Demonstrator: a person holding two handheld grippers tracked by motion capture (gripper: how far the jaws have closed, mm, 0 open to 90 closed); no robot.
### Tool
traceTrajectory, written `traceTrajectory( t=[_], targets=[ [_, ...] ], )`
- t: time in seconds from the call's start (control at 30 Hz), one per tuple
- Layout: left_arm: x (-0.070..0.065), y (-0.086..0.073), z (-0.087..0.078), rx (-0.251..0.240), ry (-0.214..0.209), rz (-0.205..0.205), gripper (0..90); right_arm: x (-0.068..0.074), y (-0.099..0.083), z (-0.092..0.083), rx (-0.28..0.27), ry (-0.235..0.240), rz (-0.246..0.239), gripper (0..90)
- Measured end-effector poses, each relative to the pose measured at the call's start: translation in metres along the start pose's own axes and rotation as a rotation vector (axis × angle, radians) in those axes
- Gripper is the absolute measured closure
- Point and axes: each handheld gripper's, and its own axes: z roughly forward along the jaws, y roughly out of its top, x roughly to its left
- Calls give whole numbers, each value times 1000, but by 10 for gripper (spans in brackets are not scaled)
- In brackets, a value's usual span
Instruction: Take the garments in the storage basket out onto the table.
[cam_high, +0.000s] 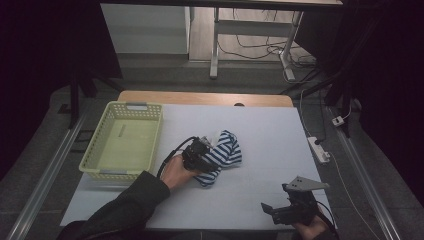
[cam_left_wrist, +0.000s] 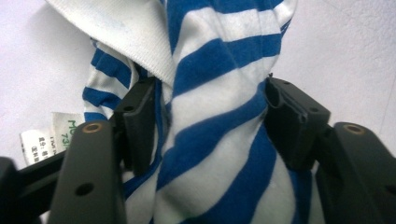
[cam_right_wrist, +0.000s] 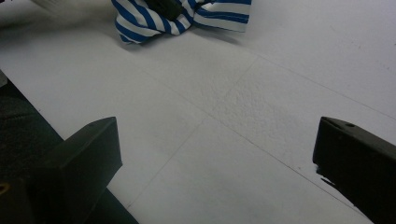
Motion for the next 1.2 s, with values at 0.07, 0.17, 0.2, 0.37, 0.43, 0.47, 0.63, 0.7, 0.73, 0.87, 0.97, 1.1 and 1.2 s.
traceTrajectory(
  t=[0.07,0.17,0.2,0.37,0.43,0.47,0.63,0.7,0.73,0.87,0.97,1.1,1.2],
  targets=[
    [2,0,0,-3,-16,-3,330,0,0,0,1,0,0,5],
    [4,-1,0,-13,-41,-21,283,0,0,0,0,0,-1,5],
    [4,0,0,-18,-51,-29,268,0,0,0,0,1,-1,6],
    [7,-1,-1,-35,-98,-38,165,0,0,0,0,1,-1,5],
    [8,-1,-2,-46,-112,-39,133,0,0,0,0,1,-2,5],
    [8,0,-3,-48,-120,-40,117,0,0,0,-1,1,-2,5],
    [8,2,-6,-61,-123,-42,57,0,0,0,-1,1,0,5],
    [7,3,-7,-69,-128,-47,46,0,0,0,-1,1,0,5],
    [7,3,-8,-73,-128,-48,46,0,0,0,-1,1,0,5],
    [6,5,-13,-96,-128,-53,19,0,0,0,-1,2,0,6],
    [5,6,-16,-112,-137,-48,8,0,0,0,0,2,1,5],
    [3,7,-20,-121,-136,-34,0,0,0,0,-2,3,2,5],
    [0,7,-24,-127,-136,-18,0,0,0,0,-2,3,2,5]
  ],
)
